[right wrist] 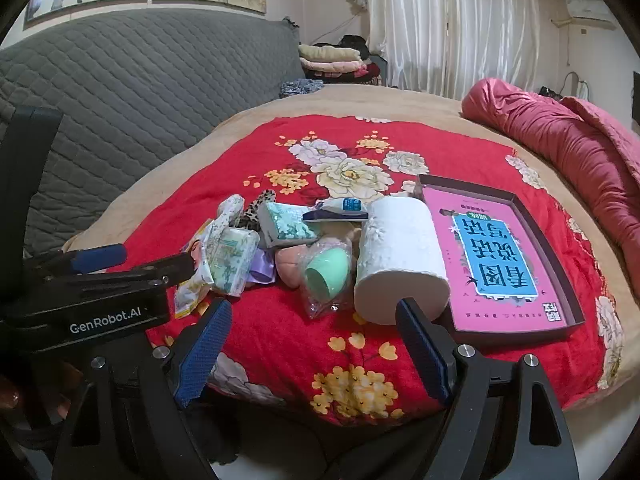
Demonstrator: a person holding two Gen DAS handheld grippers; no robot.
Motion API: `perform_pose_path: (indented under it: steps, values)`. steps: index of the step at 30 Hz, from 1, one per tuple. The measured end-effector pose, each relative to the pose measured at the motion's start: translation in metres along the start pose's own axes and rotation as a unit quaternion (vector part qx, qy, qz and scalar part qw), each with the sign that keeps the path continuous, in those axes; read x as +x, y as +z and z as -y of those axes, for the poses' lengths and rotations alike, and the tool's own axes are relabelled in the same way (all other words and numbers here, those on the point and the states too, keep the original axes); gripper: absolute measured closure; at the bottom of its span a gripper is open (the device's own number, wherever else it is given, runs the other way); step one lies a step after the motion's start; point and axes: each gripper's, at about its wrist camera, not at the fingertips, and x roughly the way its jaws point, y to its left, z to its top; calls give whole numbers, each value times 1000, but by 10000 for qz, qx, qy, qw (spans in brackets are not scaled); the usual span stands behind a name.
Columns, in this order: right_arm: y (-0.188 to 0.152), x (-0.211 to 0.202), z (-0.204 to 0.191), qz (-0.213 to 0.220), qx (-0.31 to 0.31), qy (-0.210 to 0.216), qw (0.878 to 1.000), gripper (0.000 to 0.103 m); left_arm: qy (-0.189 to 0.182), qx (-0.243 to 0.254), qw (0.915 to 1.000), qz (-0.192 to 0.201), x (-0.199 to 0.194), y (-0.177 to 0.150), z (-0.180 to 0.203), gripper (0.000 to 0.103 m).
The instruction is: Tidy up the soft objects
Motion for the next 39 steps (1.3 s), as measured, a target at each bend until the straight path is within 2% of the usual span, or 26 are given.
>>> perform_pose_path:
  steps: [39]
  values:
    - [-1, 0, 5, 3, 37, -144, 9999, 18, -85, 51, 9999, -114, 4, -3, 4, 21]
